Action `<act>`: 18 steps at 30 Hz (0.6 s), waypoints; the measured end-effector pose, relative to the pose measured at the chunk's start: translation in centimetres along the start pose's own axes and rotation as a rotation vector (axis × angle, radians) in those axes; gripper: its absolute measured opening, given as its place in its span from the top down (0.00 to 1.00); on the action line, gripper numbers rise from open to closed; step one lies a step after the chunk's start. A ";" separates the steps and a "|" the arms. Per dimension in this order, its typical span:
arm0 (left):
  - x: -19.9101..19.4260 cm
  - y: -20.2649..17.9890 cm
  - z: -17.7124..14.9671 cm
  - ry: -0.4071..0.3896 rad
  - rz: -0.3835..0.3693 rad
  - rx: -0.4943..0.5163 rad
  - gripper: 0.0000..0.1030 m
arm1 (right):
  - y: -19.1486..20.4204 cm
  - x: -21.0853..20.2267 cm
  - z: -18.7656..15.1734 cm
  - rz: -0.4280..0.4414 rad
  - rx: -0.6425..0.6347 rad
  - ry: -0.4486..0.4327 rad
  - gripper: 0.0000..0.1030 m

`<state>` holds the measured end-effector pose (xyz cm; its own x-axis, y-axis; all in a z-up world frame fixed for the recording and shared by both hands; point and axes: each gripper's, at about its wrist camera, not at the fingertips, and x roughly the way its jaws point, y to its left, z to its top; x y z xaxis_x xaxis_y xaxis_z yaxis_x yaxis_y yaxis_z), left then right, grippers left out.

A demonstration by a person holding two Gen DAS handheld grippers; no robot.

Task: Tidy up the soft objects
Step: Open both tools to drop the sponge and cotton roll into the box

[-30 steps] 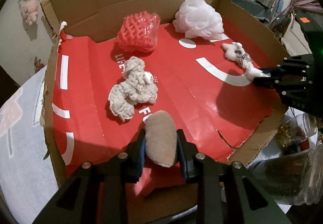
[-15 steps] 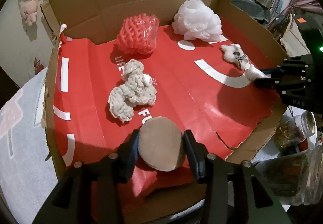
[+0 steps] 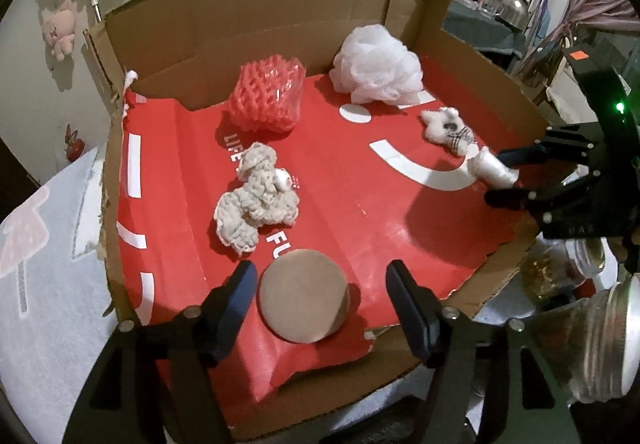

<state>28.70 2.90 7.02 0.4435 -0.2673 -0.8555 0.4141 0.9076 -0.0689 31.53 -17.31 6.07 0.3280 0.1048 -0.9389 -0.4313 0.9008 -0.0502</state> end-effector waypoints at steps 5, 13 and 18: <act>-1.5 -0.2 -0.2 -0.048 0.001 -0.004 0.20 | 0.6 -1.6 0.1 -0.027 -0.002 -0.037 0.42; -5.7 -1.1 -0.4 -0.169 0.006 -0.025 0.06 | 0.6 -5.8 0.3 -0.051 0.020 -0.138 0.31; -8.7 -2.0 -0.9 -0.243 0.028 -0.023 0.04 | 1.1 -9.0 -0.6 -0.073 0.031 -0.219 0.26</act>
<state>23.26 3.68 14.14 0.6342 -0.3092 -0.7086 0.3816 0.9223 -0.0609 27.61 -17.53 14.23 0.5337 0.1246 -0.8365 -0.3748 0.9215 -0.1018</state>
